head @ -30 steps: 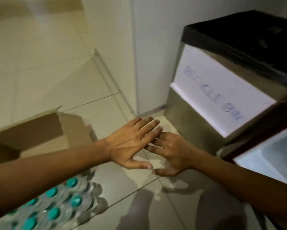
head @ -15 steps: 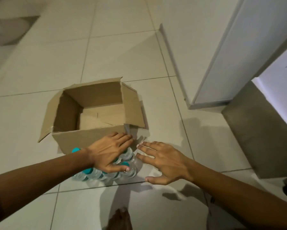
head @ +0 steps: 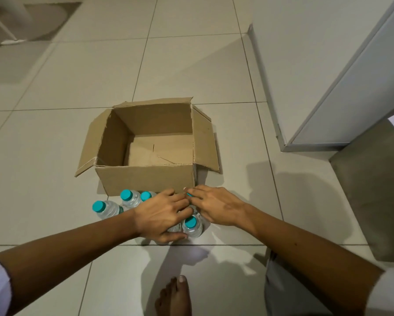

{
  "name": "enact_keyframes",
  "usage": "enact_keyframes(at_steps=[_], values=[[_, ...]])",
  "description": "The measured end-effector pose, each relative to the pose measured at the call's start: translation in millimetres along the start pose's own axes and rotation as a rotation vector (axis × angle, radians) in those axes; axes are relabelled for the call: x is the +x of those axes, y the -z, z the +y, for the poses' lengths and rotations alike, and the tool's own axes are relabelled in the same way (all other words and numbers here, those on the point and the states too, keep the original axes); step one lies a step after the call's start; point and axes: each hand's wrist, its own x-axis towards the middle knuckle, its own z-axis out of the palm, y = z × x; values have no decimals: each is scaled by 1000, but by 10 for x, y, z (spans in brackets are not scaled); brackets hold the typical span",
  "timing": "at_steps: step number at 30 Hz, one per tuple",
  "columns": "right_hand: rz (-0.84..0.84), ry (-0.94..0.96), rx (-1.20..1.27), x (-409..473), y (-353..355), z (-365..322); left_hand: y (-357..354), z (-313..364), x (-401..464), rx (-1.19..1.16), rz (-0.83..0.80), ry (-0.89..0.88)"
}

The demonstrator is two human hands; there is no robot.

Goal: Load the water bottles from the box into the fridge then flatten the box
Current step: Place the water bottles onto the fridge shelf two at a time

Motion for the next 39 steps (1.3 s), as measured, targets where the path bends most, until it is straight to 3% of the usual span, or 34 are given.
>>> enact_keyframes(at_steps=[11, 16, 24, 31, 39], values=[[-64, -137, 79, 76, 152, 23, -98, 202, 239, -26, -365, 16], [-8, -237, 138, -136, 283, 29, 33, 208, 422, -242, -404, 86], [81, -340, 169, -633, 700, 59, 563, 155, 848, -489, -282, 130], [232, -613, 198, -1516, 1139, 157, 1177, 344, 1740, -547, -276, -73], [464, -1051, 91, -3067, 1557, -187, 1793, 1030, 2999, -674, -233, -452]])
